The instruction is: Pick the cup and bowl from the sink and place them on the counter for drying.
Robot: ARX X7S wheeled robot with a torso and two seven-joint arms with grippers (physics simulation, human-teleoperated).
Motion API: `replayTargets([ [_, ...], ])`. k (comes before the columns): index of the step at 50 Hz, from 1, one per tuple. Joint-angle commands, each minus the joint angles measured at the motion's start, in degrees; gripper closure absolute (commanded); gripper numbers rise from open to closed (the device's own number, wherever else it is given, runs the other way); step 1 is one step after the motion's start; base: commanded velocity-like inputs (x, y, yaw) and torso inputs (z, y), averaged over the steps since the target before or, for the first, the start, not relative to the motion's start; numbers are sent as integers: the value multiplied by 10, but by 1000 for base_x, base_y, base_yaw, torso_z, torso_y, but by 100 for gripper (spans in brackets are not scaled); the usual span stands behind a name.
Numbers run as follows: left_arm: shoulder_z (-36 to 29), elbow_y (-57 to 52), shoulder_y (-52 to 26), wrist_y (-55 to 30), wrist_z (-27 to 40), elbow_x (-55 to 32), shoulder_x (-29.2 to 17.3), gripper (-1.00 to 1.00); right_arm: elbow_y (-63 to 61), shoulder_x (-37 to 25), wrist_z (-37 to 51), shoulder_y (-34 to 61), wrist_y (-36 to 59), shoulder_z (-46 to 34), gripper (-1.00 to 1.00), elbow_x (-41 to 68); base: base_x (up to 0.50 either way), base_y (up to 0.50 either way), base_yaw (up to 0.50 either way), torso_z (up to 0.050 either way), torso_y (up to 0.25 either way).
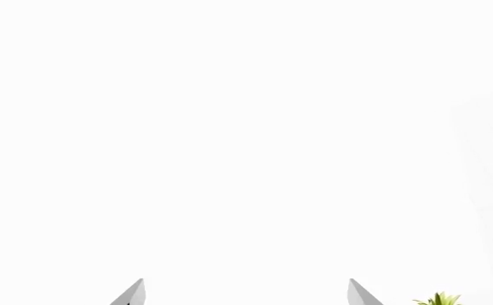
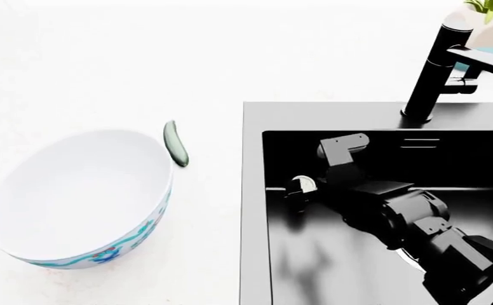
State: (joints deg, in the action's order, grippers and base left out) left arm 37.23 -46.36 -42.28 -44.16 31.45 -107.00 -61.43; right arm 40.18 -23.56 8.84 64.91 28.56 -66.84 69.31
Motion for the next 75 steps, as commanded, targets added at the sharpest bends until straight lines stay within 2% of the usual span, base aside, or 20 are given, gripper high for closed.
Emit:
replayTargets([
  [1, 8, -4, 3, -6, -8, 13, 5, -100, 9, 5, -8, 0, -11, -1, -100, -8, 0, 0, 0, 9, -117],
  [11, 17, -1, 11, -3, 2, 9, 16, -100, 5, 11, -12, -7, -22, -2, -100, -13, 0, 0, 0, 4, -60],
  [23, 37, 0, 23, -8, 8, -1, 15, -100, 66, 47, -34, 8, -30, -8, -100, -27, 0, 0, 0, 0, 0],
  [44, 42, 1, 22, -6, 15, -12, 6, -100, 87, 54, -29, 5, -26, -11, -100, -32, 0, 0, 0, 0, 0],
  [52, 47, 0, 26, -11, 16, -14, 5, -100, 154, 88, -61, 14, -39, -14, -100, -41, 0, 0, 0, 0, 0],
  [63, 65, -2, 45, -30, 4, 2, 22, -100, 342, 171, -146, 29, -97, -23, -100, -72, 0, 0, 0, 0, 0],
  [75, 57, 1, 36, -25, 6, 1, 11, -100, 346, 172, -136, 24, -87, 5, -100, -104, 0, 0, 0, 0, 0],
])
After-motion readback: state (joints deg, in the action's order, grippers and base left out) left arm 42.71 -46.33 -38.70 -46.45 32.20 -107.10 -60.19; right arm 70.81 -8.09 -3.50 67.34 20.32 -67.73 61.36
